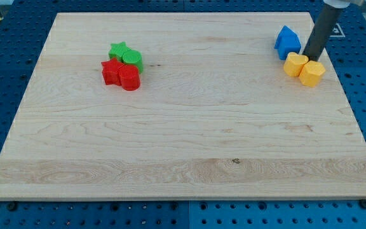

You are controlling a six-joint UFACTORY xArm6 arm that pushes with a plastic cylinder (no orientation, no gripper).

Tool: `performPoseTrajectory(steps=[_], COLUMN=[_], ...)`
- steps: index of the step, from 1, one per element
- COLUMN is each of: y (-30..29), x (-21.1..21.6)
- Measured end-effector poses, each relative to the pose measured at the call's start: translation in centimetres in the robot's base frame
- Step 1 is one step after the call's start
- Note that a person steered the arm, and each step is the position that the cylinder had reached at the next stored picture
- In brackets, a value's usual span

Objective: Push the yellow heart up a bit

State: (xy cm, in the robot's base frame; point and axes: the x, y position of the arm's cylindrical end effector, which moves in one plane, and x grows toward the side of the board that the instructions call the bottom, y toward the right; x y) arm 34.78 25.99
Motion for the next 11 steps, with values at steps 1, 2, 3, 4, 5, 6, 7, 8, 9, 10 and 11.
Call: performPoseTrajectory(steps=[1,2,3,4,5,6,7,8,9,10,11], y=[2.8,3.8,4.2,5.3,4.7,0.6,-2.5,-3.9,-6.0,-6.6,-6.5], x=[0.0,0.5,2.2,5.3,9.0,9.4,8.2,7.9,7.3,6.6,6.4])
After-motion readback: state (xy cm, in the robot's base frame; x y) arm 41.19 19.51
